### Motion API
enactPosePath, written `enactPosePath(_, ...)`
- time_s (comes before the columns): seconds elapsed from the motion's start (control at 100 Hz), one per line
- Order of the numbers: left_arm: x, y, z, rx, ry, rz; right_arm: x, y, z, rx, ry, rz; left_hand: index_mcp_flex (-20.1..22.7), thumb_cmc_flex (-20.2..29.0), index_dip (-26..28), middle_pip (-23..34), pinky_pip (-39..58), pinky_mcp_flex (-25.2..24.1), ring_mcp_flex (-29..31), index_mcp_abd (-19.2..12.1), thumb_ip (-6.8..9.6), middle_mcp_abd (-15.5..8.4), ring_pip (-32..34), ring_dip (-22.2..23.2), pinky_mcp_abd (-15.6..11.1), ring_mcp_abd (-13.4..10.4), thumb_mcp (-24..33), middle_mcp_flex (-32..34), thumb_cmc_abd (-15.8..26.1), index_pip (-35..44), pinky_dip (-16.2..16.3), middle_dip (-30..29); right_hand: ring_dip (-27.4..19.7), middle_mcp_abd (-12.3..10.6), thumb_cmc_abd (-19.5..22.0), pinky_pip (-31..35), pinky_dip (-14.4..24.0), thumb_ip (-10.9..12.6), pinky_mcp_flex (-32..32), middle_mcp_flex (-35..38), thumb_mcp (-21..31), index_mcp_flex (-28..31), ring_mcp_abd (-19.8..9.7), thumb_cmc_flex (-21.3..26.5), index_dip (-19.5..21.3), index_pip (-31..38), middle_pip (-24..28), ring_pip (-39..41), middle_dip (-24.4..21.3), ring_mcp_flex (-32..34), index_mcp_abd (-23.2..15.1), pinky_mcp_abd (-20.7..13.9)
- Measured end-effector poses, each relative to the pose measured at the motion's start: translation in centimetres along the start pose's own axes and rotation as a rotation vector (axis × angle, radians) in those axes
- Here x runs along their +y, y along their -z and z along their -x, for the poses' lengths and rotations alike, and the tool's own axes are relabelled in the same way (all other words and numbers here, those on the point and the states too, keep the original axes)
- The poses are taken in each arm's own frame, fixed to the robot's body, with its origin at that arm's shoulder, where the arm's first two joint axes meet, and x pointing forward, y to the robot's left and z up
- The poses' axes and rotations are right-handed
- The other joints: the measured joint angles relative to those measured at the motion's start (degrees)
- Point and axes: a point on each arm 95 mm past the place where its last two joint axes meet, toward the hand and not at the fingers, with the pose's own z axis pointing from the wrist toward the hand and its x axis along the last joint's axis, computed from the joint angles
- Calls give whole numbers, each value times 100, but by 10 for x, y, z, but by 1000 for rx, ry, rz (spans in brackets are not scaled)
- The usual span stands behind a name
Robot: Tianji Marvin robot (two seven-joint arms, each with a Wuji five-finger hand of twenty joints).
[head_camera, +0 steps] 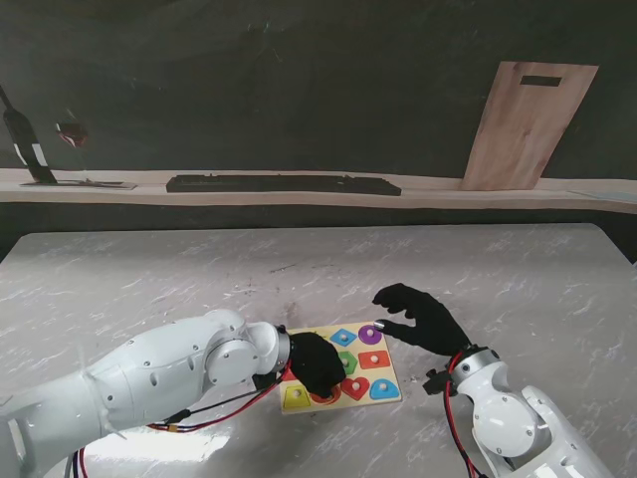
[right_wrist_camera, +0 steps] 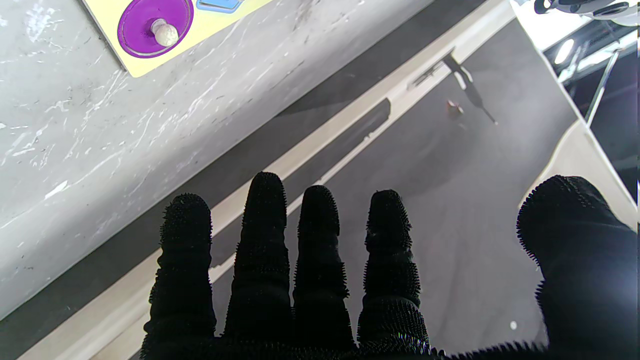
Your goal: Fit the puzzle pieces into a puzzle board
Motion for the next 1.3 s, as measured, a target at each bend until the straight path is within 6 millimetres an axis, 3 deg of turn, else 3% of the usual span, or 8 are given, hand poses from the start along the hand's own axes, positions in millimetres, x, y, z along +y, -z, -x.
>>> enactPosePath(0.58,0,-4,2,-7,-23,-12,0,0,0,-3,-1,0,-5,10,-39,-18,0,-54,0,-54,1,0,0,0,0,-2,-280,-7,69,1,0,0,0,0,0,0,0,0,0,0,0,0,0,0,0,0,0,1,0,0,0,1)
enactPosePath(0.82,0,-4,2,-9,-48,-19,1,0,0,-3,-2,2,-183,1,-225,-92,0,-155,-81,-57,-1,14,-3,0,0,-3,-215,-175,-120,-76,0,-29,0,0,0,0,0,0,0,0,0,0,0,0,0,0,0,1,0,0,0,1)
enactPosePath(0.86,-1,-4,1,-9,-54,-20,1,0,0,-3,-2,2,-245,1,-225,-92,0,-156,-82,-58,-110,14,-7,0,0,-4,-208,-190,-164,-77,0,-29,0,0,0,0,0,0,0,0,0,0,0,0,0,0,0,1,0,0,0,1)
enactPosePath(1.01,-1,-4,1,-8,-66,-23,1,0,0,-3,-2,2,-303,1,-225,-146,0,-157,-84,-59,-169,15,-57,0,0,-6,-218,-218,-224,-137,0,-29,0,0,0,0,0,0,0,0,0,0,0,0,0,0,0,1,0,0,0,1)
enactPosePath(1.03,-1,-4,1,-8,-67,-23,1,0,0,-3,-2,2,-303,14,-225,-150,0,-157,-84,-59,-272,15,-57,0,0,-6,-237,-236,-226,-140,0,-29,0,0,0,0,0,0,0,0,0,0,0,0,0,0,0,1,0,0,0,1)
enactPosePath(1.11,-1,-4,1,-8,-67,-23,1,0,0,-3,-2,2,-303,115,-225,-160,0,-158,-85,-59,-274,15,-65,0,0,-6,-513,-240,-227,-172,0,-29,0,0,0,0,0,0,0,0,0,0,0,0,0,0,0,1,0,0,0,1)
enactPosePath(1.13,-1,-4,1,-8,-67,-22,1,0,0,-3,-3,2,-303,168,-225,-164,0,-166,-86,-59,-373,15,-67,0,0,-6,-628,-277,-227,-204,0,-29,0,0,0,0,0,0,0,0,0,0,0,0,0,0,0,1,0,0,0,1)
enactPosePath(1.3,-1,-4,2,-5,-69,-10,1,0,1,-3,-3,2,-303,329,-204,-230,0,-254,-187,-59,-385,16,-180,0,0,-7,-1260,-347,-230,-261,0,-107,0,0,0,0,0,0,0,0,0,0,0,0,0,0,0,1,0,0,0,1)
